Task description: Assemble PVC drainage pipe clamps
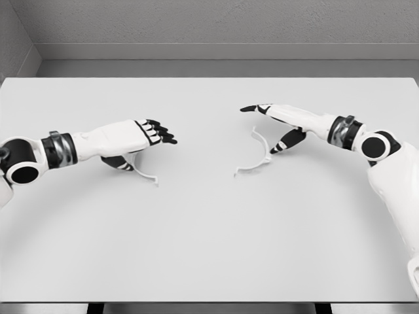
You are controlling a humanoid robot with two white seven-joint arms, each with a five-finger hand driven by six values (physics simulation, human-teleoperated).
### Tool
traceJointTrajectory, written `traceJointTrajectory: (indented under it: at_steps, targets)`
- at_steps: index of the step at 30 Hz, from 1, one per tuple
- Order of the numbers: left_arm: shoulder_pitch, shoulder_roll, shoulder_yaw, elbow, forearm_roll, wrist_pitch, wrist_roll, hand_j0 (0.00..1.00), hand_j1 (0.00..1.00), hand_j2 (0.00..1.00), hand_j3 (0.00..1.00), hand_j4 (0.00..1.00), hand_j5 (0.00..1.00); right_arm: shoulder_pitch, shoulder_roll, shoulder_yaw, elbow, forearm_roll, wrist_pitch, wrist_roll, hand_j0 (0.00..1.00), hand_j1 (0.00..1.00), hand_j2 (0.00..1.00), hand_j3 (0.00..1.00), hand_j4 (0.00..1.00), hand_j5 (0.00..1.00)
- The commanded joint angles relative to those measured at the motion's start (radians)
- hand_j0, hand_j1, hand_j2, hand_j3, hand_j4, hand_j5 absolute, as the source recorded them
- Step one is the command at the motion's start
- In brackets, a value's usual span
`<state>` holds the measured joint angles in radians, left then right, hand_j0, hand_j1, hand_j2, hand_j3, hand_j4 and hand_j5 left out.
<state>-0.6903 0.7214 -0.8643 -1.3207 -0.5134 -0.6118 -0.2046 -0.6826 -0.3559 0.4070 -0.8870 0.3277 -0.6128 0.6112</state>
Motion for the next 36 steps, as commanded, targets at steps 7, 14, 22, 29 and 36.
traceJointTrajectory:
  at_steps: [7, 14, 22, 29, 36]
  targets:
    - [-0.006, -0.023, 0.001, 0.000, 0.006, 0.001, -0.001, 1.00, 1.00, 1.00, 1.00, 1.00, 1.00, -0.008, 0.025, -0.002, 0.000, 0.013, 0.002, 0.000, 1.00, 1.00, 1.00, 1.00, 1.00, 1.00]
    - [-0.008, -0.056, -0.001, 0.000, -0.016, 0.001, -0.002, 1.00, 1.00, 1.00, 1.00, 1.00, 1.00, -0.058, 0.031, -0.010, 0.095, 0.014, 0.002, 0.000, 1.00, 1.00, 1.00, 1.00, 1.00, 1.00]
    - [-0.011, 0.030, 0.002, -0.009, -0.019, 0.001, -0.001, 1.00, 1.00, 1.00, 1.00, 1.00, 1.00, -0.087, 0.072, -0.010, 0.166, 0.050, 0.002, 0.000, 1.00, 1.00, 1.00, 1.00, 1.00, 1.00]
    - [-0.011, 0.190, 0.082, -0.109, 0.003, 0.001, 0.002, 1.00, 1.00, 1.00, 1.00, 1.00, 1.00, -0.087, 0.094, -0.008, 0.164, 0.053, 0.002, 0.000, 1.00, 1.00, 1.00, 1.00, 1.00, 1.00]
    - [-0.015, 0.138, 0.137, 0.000, -0.056, 0.001, -0.009, 1.00, 1.00, 1.00, 1.00, 1.00, 1.00, -0.095, 0.109, -0.008, 0.161, 0.051, 0.002, 0.000, 1.00, 1.00, 1.00, 1.00, 1.00, 1.00]
